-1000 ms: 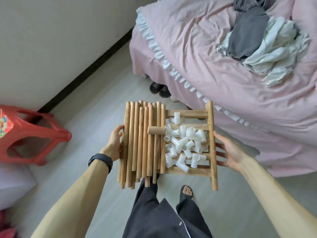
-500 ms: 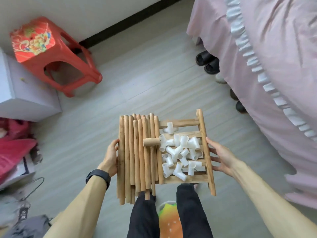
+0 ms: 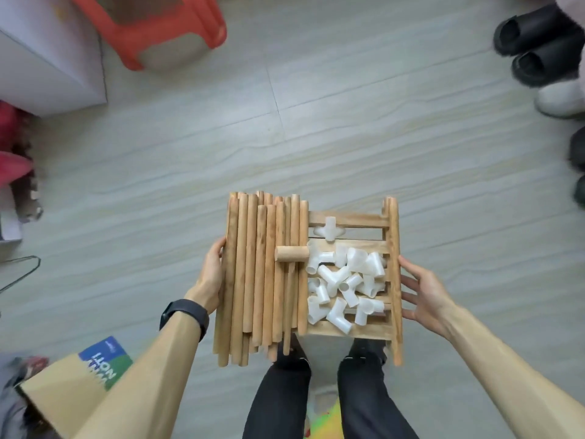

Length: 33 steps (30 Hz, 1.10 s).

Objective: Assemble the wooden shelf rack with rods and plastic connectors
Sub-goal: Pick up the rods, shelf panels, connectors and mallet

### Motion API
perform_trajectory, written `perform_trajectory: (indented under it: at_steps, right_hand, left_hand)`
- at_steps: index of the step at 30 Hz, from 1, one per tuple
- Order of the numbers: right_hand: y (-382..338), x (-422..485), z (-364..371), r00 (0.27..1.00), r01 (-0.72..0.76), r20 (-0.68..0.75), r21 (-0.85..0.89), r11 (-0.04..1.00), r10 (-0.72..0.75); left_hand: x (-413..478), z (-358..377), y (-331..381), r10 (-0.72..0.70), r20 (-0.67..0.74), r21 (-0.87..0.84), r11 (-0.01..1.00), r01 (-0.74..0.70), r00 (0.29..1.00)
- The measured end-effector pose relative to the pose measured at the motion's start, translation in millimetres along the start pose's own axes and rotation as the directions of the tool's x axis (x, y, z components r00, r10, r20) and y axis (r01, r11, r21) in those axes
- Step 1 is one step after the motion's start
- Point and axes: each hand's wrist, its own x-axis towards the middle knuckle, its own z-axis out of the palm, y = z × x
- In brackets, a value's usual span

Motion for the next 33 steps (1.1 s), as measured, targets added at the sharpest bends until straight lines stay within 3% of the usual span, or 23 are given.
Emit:
perform_trajectory:
  at_steps: [4,8,18,22,27,30,33]
  right_hand:
    - [26,83,13,1.0,-0.006,-0.03,-0.039,0.999,0.005]
    - [35,156,18,0.995,0.064,-0.076,-0.044,0.997,-0.067]
    - [11,267,20,0.95,0.237,-0.194,-0.066,0.969,-0.245]
    - [1,283,21,0.908,0.292,-0.269,-0.144,0.945,-0.322]
    - [5,274,19,0.889,0.328,-0.236,-0.266,0.906,-0.392]
    - [6,262,17,0.87,0.356,-0.211,-0.359,0.863,-0.446]
    - [6,238,15,0.857,0.37,-0.134,-0.512,0.775,-0.498]
  left_hand:
    - [83,13,-51,-0.01,-0.014,-0.043,0.999,0.009,1.0]
    - [155,40,-82,0.07,0.007,-0.047,0.996,-0.07,0.997]
    - [245,107,-75,0.157,0.09,-0.005,0.988,-0.157,0.983]
    - [252,122,-67,0.194,0.145,0.038,0.979,-0.201,0.97]
    - [215,125,-53,0.19,0.215,0.192,0.953,-0.232,0.958]
    - [180,111,-44,0.243,0.262,0.407,0.85,-0.336,0.934]
    - [147,94,-39,0.314,0.313,0.457,0.777,-0.432,0.896]
